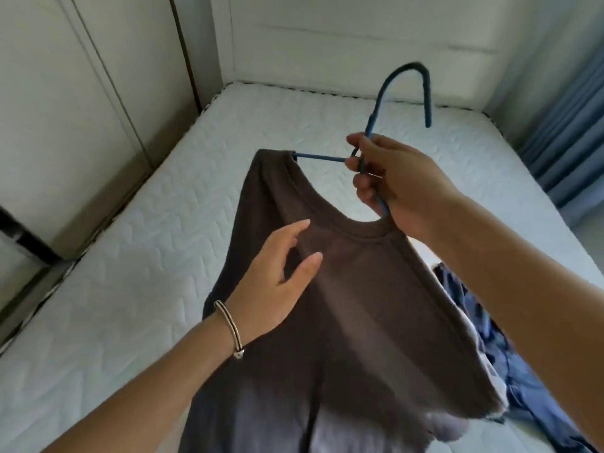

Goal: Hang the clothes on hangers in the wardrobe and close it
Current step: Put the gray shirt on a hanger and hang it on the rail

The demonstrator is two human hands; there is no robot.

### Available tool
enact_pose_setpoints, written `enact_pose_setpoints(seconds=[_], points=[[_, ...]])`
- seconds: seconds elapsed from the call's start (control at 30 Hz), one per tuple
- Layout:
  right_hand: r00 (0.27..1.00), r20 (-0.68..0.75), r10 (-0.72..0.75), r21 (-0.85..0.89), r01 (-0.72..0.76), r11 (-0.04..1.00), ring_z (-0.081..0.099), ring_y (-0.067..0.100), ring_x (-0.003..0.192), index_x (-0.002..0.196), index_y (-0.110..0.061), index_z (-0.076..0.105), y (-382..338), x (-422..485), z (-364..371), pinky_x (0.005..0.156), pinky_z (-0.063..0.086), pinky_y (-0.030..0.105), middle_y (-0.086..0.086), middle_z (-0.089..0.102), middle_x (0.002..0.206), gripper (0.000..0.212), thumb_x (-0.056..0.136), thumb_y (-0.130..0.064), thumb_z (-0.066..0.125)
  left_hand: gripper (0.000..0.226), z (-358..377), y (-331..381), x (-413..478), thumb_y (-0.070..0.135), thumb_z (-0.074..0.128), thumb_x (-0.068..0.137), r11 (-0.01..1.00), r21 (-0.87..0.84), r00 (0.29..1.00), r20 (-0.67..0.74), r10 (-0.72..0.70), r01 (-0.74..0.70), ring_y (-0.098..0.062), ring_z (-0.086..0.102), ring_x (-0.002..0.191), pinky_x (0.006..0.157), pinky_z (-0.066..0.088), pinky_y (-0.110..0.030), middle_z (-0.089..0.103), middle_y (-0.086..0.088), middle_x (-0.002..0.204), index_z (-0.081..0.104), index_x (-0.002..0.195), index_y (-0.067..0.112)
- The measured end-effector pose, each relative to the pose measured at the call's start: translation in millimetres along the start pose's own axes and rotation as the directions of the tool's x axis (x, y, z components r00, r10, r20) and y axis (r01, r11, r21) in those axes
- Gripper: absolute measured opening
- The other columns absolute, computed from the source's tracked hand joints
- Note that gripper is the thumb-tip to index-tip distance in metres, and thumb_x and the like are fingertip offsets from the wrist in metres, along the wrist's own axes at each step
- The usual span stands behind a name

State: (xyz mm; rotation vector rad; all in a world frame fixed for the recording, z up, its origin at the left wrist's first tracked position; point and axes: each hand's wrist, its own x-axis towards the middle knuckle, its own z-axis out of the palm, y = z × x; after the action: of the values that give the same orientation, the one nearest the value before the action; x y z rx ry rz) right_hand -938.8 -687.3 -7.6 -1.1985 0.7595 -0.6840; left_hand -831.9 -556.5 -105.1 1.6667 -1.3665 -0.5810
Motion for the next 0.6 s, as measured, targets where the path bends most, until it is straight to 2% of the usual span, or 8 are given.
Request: enact_pose_setpoints(seconds=[0.07,0.13,0.2,0.23,0.33,0.43,0.53,0.6], points=[[0.997,0.031,-0.067,0.13,0.063,0.99,0.051,0.006,0.049,0.089,-0.017,0.059,-37,-15,29,0.047,0.044,0.015,0.001,0.056,0.069,0.023,0.099,-0.016,0.039,0.054,-36,46,-8,0.057,0.036,0.075,0.999,0.008,0.999,-0.01,0.039,-0.039,0.017,0.039,0.11,0.082,0.035,0.007,0.034,0.038,0.119,0.03,0.127,0.048],[0.988,0.103,-0.115,0.149,0.098,0.984,0.06,0.008,0.06,0.097,-0.015,0.058,-66,-30,58,0.057,0.049,0.018,0.004,0.06,0.077,0.024,0.1,-0.013,0.035,0.067,-70,88,-18,0.063,0.032,0.07,0.997,-0.08,1.0,-0.027,0.006,-0.008,0.007,0.041,0.122,0.098,0.036,-0.004,0.043,0.026,0.13,0.04,0.132,0.038],[0.967,0.227,-0.117,0.065,0.105,0.992,0.065,0.016,0.087,0.113,-0.014,0.056,-82,-45,88,0.077,0.051,0.026,0.008,0.062,0.096,0.026,0.099,-0.01,0.034,0.07,-99,121,-31,0.075,0.035,0.072,0.985,-0.166,0.998,-0.029,-0.061,0.055,-0.004,0.049,0.123,0.108,0.038,-0.025,0.054,0.014,0.132,0.051,0.125,0.034],[0.951,0.29,-0.109,0.003,0.113,0.994,0.063,0.021,0.101,0.12,-0.014,0.053,-87,-53,102,0.086,0.05,0.031,0.01,0.062,0.107,0.029,0.099,-0.01,0.034,0.063,-112,133,-39,0.074,0.042,0.073,0.987,-0.137,0.994,-0.054,-0.09,0.082,-0.007,0.055,0.117,0.104,0.042,-0.027,0.06,0.01,0.125,0.057,0.117,0.032],[0.883,0.46,-0.096,-0.144,0.18,0.973,0.057,0.023,0.112,0.13,-0.014,0.048,-96,-79,142,0.09,0.047,0.033,0.014,0.056,0.128,0.034,0.1,-0.011,0.034,0.026,-151,153,-67,0.035,0.063,0.082,0.986,0.086,0.96,-0.254,-0.115,0.141,-0.008,0.063,0.09,0.076,0.047,-0.009,0.068,0.003,0.099,0.063,0.102,0.018],[0.799,0.586,-0.132,-0.204,0.304,0.931,0.058,0.018,0.104,0.129,-0.018,0.049,-108,-103,181,0.088,0.048,0.031,0.013,0.058,0.127,0.033,0.097,-0.011,0.04,0.008,-191,163,-103,0.015,0.057,0.086,0.938,0.249,0.9,-0.419,-0.121,0.242,0.001,0.061,0.074,0.059,0.04,0.001,0.068,0.008,0.08,0.063,0.092,0.016],[0.697,0.686,-0.208,-0.215,0.467,0.858,0.062,0.019,0.105,0.127,-0.021,0.052,-124,-129,219,0.082,0.049,0.027,0.01,0.063,0.121,0.034,0.096,-0.013,0.042,0.014,-230,177,-145,0.006,0.051,0.088,0.895,0.315,0.813,-0.576,-0.082,0.314,0.0,0.062,0.072,0.07,0.044,0.0,0.067,0.006,0.075,0.061,0.09,0.015],[0.625,0.734,-0.266,-0.205,0.577,0.791,0.065,0.023,0.103,0.127,-0.019,0.054,-134,-150,246,0.085,0.051,0.031,0.013,0.065,0.117,0.034,0.097,-0.014,0.039,0.02,-252,190,-168,0.0,0.046,0.088,0.886,0.305,0.747,-0.661,-0.067,0.349,-0.013,0.065,0.072,0.08,0.052,-0.02,0.069,-0.003,0.084,0.06,0.092,0.014]])
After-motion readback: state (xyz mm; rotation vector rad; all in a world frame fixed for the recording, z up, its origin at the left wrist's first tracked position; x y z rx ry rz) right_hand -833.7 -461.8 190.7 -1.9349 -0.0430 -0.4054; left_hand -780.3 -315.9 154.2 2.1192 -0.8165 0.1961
